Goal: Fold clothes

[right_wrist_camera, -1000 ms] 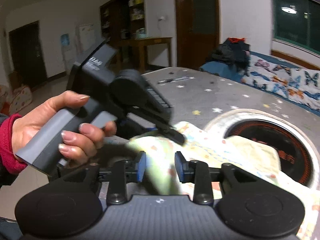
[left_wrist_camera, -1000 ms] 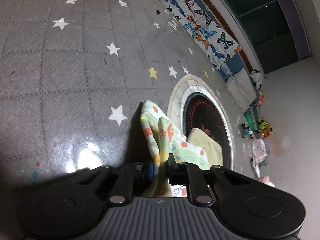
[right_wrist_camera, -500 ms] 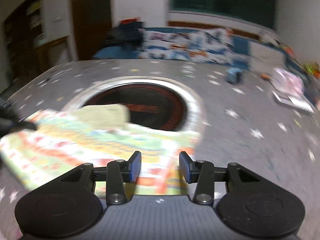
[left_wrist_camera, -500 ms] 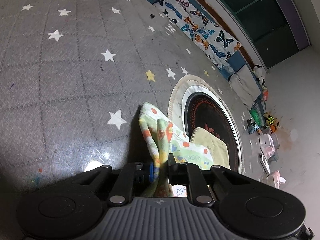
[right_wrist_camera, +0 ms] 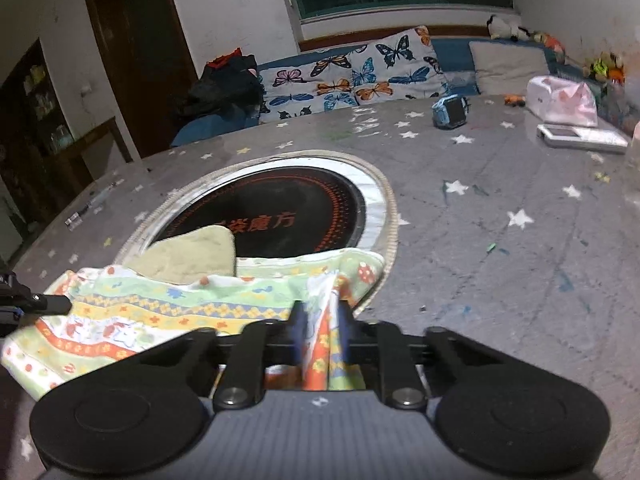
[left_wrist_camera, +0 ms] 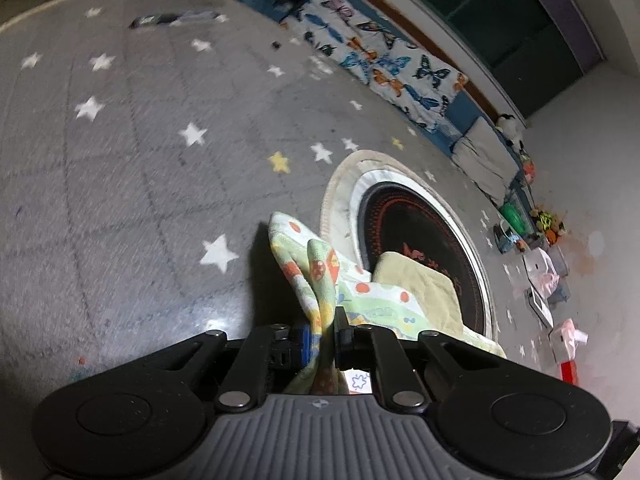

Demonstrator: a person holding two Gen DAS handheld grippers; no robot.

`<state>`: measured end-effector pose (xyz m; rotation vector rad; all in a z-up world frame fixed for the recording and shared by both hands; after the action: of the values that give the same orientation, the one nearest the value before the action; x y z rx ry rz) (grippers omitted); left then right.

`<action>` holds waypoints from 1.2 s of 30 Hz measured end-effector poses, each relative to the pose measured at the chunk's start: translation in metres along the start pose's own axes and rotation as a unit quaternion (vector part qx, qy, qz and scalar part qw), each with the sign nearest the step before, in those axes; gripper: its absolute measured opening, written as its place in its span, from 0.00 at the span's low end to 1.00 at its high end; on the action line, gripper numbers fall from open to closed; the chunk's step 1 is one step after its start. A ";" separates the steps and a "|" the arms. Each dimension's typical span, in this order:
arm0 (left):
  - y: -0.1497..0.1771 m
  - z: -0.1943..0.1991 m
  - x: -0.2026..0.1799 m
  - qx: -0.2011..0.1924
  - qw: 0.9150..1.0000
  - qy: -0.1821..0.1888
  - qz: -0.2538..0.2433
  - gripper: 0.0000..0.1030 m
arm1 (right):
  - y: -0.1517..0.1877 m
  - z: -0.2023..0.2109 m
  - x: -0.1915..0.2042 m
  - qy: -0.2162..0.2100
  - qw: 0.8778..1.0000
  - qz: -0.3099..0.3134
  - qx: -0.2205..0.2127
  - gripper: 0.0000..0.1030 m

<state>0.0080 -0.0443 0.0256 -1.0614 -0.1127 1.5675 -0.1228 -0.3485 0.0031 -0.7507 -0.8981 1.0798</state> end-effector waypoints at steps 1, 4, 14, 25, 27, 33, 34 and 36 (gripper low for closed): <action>-0.001 0.002 -0.004 -0.003 1.000 0.004 -0.009 0.10 | 0.000 0.000 0.000 -0.002 1.000 -0.006 -0.001 0.10; -0.005 0.008 -0.017 -0.013 0.999 0.017 -0.036 0.09 | -0.002 0.004 0.000 -0.006 1.000 -0.019 -0.008 0.08; -0.008 0.008 -0.080 -0.016 0.993 0.072 -0.089 0.08 | -0.035 0.045 -0.002 -0.001 0.998 -0.014 -0.067 0.07; 0.025 -0.034 -0.185 0.024 0.983 0.129 -0.130 0.08 | -0.075 0.081 -0.071 0.081 0.992 -0.002 -0.101 0.07; 0.032 -0.043 -0.206 0.032 0.980 0.137 -0.137 0.08 | -0.082 0.084 -0.087 0.099 0.990 0.002 -0.105 0.07; 0.053 -0.070 -0.258 0.050 0.974 0.151 -0.160 0.08 | -0.102 0.089 -0.136 0.147 0.983 0.010 -0.113 0.07; 0.057 -0.074 -0.265 0.054 0.973 0.152 -0.164 0.08 | -0.104 0.090 -0.144 0.154 0.981 0.011 -0.113 0.07; 0.065 -0.082 -0.280 0.059 0.971 0.154 -0.175 0.08 | -0.107 0.091 -0.159 0.167 0.979 0.011 -0.113 0.07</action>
<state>-0.0118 -0.3347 0.0946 -1.1103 0.0063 1.0674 -0.1930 -0.5241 0.0985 -1.0980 -0.7303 0.8433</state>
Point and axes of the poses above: each gripper's, at about its wrist camera, not at the fingertips, and z roughly against the way its jaws point, x to its left, y to its underside, the point moved 5 cm from there along -z, roughly the way its jaws point, and after that the axes turned 12 degrees about -x, right-handed, at the moved point
